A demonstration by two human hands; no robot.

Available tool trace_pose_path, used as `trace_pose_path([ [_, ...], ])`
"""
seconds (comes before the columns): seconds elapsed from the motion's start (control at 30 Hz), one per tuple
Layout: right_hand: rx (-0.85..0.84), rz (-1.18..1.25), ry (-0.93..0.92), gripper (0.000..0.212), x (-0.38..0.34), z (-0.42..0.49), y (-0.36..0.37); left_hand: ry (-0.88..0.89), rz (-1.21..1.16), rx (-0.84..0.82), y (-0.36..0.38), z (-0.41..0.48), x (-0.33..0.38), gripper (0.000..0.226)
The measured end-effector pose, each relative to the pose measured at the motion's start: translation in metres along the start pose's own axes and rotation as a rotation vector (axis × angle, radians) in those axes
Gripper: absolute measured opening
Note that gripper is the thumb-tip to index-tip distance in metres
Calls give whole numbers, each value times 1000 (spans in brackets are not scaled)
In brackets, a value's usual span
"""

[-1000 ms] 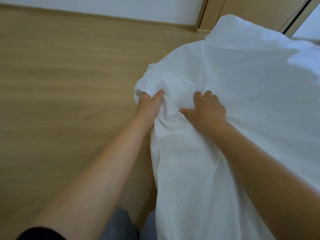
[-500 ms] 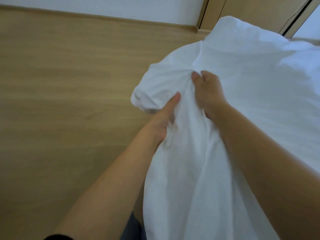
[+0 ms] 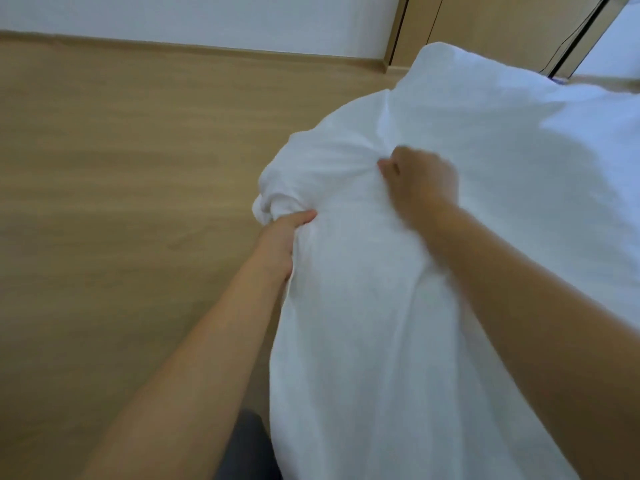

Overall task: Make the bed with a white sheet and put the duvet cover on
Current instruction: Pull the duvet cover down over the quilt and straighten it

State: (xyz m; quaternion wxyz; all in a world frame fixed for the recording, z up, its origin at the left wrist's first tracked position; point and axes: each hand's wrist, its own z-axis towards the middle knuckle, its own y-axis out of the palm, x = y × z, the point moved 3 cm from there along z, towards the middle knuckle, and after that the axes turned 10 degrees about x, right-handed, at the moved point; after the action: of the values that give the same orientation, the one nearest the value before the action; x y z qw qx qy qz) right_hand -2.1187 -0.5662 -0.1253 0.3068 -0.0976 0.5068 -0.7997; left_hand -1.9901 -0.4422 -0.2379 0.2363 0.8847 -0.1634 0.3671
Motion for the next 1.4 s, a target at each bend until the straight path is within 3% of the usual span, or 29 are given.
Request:
trace_pose_path([
  [0.1, -303, -9, 86, 74, 15, -36, 29, 12, 33, 97, -5, 2, -8, 33],
  [0.17, -374, -107, 80, 104, 21, -47, 37, 6, 27, 48, 1, -3, -13, 26],
  [0.2, -356, -147, 59, 106, 21, -50, 39, -6, 28, 14, 4, -9, -16, 27],
  [0.3, -201, -213, -62, 66, 11, -55, 42, -37, 109, -98, 17, -22, -33, 50],
  [0.37, -210, -118, -82, 42, 7, -53, 40, 9, 129, -92, 23, -26, -39, 46],
  [0.47, -197, -64, -148, 32, 0, -29, 19, 87, -10, 55, 20, -23, -27, 49],
  [0.57, 30, -82, -277, 18, -10, 9, -17, 64, -126, 52, 17, -18, -6, 56],
  [0.63, 111, -107, -312, 16, -4, 17, -23, 52, -104, 47, 16, -18, 9, 49],
  [0.77, -71, -187, -221, 35, 25, -34, 19, 57, 30, 141, 9, -17, 16, 61],
  [0.9, -241, 53, 107, 58, 40, -36, 33, 159, 148, 225, -6, -14, 18, 47],
  [1.0, -374, 180, 182, 64, 47, -8, 24, 280, 262, 192, -12, -18, 22, 32],
  [1.07, -311, 51, 140, 68, 52, -4, 14, 303, 277, 192, -14, -20, 22, 30],
  [1.17, -356, -280, 37, 86, 49, -24, 17, 314, 275, 237, -18, -19, 23, 20],
  [1.27, -313, -301, 56, 74, 39, -41, 34, 318, 197, 248, -17, -19, 20, 23],
  [1.4, -398, -120, 97, 28, 39, -32, 39, 353, 167, 273, -13, -21, 16, 34],
])
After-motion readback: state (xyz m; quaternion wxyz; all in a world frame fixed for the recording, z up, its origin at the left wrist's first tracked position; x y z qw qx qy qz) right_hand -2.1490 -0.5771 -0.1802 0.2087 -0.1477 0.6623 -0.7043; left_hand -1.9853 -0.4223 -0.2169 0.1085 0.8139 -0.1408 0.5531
